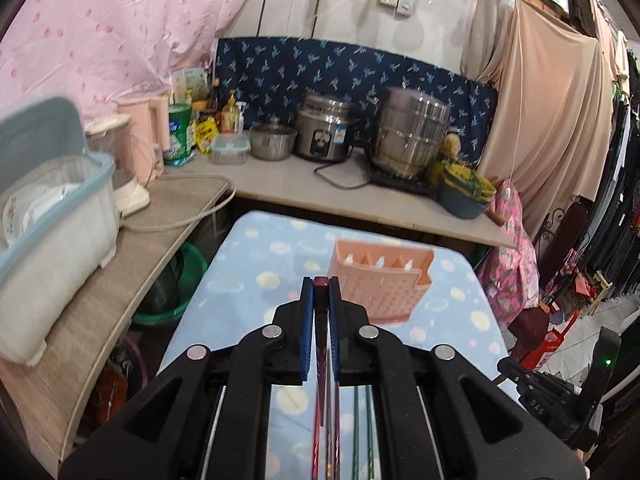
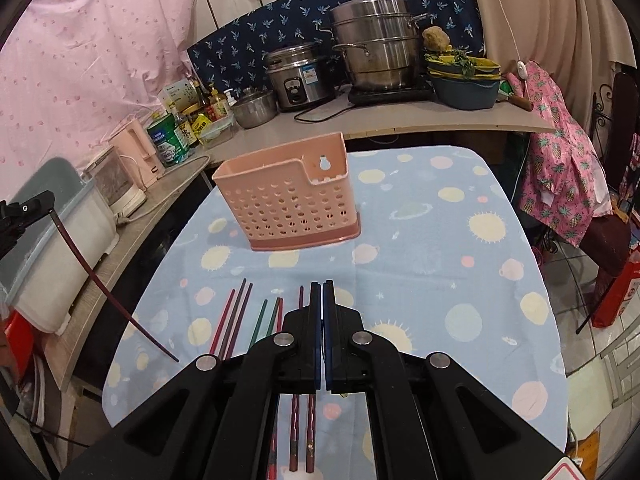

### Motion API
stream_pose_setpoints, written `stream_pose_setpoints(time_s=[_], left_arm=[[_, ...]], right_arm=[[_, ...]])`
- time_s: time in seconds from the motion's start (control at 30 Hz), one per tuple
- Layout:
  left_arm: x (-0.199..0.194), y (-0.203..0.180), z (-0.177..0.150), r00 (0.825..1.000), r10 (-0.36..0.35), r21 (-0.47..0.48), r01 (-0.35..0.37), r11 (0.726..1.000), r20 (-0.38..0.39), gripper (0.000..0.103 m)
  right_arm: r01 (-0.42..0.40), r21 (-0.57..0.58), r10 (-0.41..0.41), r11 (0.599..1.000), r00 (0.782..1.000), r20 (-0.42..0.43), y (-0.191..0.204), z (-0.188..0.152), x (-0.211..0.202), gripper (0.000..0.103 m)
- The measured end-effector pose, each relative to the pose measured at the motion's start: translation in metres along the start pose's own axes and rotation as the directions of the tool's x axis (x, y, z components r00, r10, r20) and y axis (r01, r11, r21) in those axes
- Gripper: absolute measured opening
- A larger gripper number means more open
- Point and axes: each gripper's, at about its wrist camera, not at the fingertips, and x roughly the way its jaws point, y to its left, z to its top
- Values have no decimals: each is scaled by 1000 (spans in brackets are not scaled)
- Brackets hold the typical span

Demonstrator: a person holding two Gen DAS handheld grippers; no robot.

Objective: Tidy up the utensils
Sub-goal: 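Drop the chopstick into the pink holder by opening the left tool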

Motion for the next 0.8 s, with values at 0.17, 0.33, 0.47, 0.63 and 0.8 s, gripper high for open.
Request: stream_pose_setpoints(time_s=[0.17, 0.33, 0.47, 0.63, 0.8], left_arm=[[8, -17, 53, 996, -8, 17, 7, 1000, 88, 7], [24, -31, 103, 986, -21, -2, 22, 1000, 164, 7], [43, -41, 129, 978, -18, -5, 20, 1000, 209, 7], [81, -48, 138, 979, 5, 0, -5, 1000, 202, 7], [123, -49, 126, 991, 15, 3, -15, 1000, 136, 7]], right_arm=[[-34, -2, 34, 999, 998, 50, 3, 49, 6, 2], [-50, -13, 51, 999, 994, 93, 9, 101, 22, 2], [-68, -1, 68, 998, 991, 115, 13, 138, 43, 2], [-81, 18, 78, 997, 988, 133, 13, 167, 75, 2], [-71, 19, 69, 997, 992, 101, 9, 173, 113, 2]])
